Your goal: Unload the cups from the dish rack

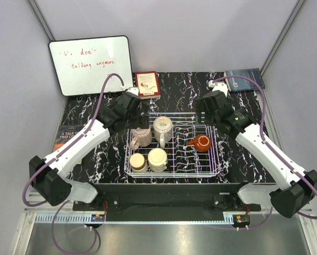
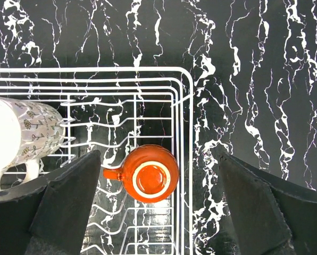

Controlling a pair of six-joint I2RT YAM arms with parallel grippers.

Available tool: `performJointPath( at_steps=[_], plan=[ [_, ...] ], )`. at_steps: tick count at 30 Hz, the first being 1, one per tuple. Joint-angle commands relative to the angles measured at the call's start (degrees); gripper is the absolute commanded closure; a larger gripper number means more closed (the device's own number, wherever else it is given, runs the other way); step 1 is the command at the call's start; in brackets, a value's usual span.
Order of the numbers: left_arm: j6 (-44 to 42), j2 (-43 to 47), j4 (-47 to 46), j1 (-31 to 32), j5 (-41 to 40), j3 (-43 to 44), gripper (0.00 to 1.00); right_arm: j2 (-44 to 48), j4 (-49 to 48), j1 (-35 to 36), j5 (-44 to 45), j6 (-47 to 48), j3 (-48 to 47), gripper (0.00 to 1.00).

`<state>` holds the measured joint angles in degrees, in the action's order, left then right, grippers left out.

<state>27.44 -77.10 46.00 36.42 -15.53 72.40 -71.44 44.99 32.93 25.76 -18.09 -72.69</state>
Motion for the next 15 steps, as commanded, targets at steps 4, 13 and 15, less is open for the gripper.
performJointPath(
  at_steps=[4,13,15],
  plan=[
    [-0.11,-3.75,-3.63,-0.13,0.15,2.57,0.01,3.76,-1.66,0.47,-1.85,1.39,1.75,0.00],
    [1.47,-6.66,-3.72,-0.13,1.91,0.28,0.01,4.82,-1.66,0.47,-1.94,0.95,3.34,0.00],
    [1.82,-7.19,-3.64,-0.13,1.91,-0.24,0.01,4.73,-1.40,0.47,-1.94,0.86,3.34,0.00]
  ],
)
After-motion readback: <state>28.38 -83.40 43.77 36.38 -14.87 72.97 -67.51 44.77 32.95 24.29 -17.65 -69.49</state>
